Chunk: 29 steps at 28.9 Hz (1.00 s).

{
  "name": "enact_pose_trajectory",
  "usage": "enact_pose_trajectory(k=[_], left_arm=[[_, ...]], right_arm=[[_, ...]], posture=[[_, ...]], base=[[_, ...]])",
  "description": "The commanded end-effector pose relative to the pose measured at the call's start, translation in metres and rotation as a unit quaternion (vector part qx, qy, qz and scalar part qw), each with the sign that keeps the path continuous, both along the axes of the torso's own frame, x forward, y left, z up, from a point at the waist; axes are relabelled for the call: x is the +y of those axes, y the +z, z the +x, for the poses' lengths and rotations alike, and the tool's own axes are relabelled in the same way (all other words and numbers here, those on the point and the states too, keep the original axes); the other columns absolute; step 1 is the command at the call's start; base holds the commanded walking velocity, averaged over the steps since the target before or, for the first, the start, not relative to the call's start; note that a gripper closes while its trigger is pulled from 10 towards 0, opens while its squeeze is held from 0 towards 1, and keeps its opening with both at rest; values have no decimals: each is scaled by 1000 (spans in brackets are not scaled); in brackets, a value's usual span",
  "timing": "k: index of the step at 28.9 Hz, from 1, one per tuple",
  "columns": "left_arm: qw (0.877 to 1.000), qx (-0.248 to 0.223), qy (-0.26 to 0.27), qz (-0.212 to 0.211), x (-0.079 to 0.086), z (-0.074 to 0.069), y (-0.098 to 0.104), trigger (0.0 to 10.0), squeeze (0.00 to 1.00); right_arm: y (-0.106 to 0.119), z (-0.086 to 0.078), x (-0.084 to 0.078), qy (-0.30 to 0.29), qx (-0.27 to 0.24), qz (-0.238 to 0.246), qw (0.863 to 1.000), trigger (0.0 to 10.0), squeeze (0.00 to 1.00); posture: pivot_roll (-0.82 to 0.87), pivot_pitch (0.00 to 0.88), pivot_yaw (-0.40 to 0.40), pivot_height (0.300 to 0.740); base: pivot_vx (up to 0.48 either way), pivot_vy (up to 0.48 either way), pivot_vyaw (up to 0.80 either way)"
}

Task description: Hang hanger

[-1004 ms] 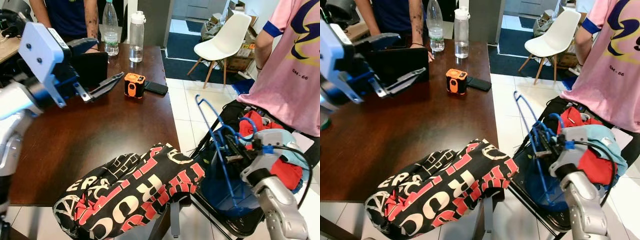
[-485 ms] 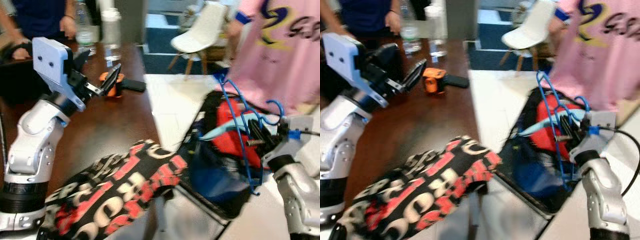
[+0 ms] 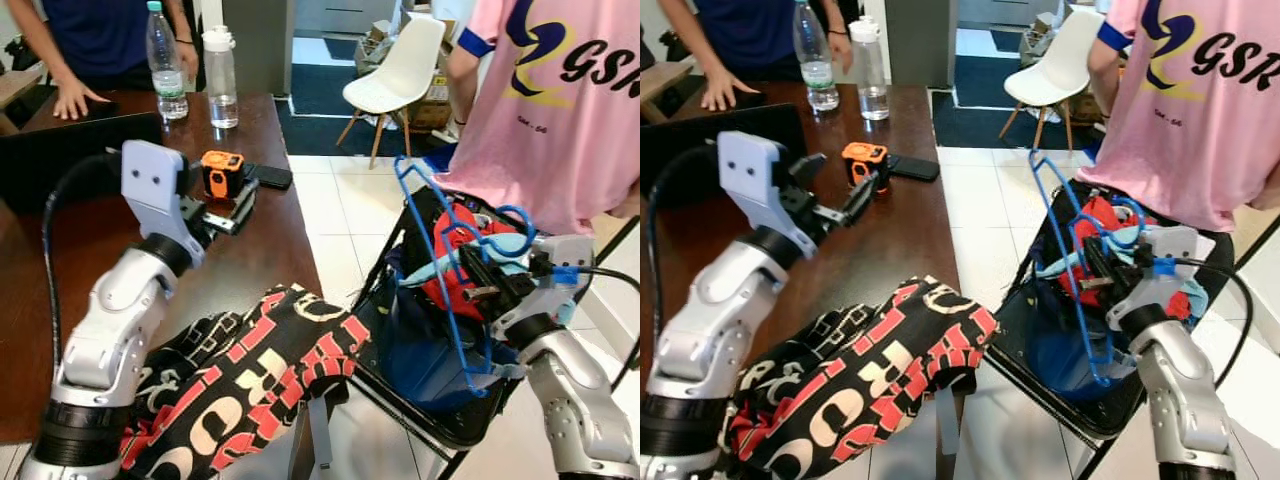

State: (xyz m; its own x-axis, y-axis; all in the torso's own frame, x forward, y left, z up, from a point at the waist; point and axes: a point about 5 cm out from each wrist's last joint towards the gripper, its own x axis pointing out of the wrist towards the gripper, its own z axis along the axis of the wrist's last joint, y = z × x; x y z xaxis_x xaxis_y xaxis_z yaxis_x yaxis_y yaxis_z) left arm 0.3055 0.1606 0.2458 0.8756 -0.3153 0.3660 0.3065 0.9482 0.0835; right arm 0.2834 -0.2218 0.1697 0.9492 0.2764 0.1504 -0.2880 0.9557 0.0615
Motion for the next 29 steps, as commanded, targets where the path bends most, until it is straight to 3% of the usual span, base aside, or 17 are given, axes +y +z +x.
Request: enact_pose_trajectory(k=[1,12,22,29], left_arm=[[1000,8,-2,2,-3,-2,-4,10000,0],[1000,15,-4,-1,-13,-2,-7,10000,0],[1000,17,-9,1,-17,-3,-10,10000,0],[1000,27,-2,-2,-13,-4,-20,10000,0]], right_arm=[[3,-1,1,5,-3,3,1000,10000,0],[1,-1,14,21,3,13,1000,10000,0],[-1,-2,15,14,8,12,1000,10000,0],[-6,0,13,-14,20,11,1000,10000,0]], posture=[[70,58,-63,740],[67,52,-59,740],[66,40,-55,740],[68,34,-53,740]], base=[[-289,0,0],[-319,0,0],[-333,0,0],[-119,0,-800]])
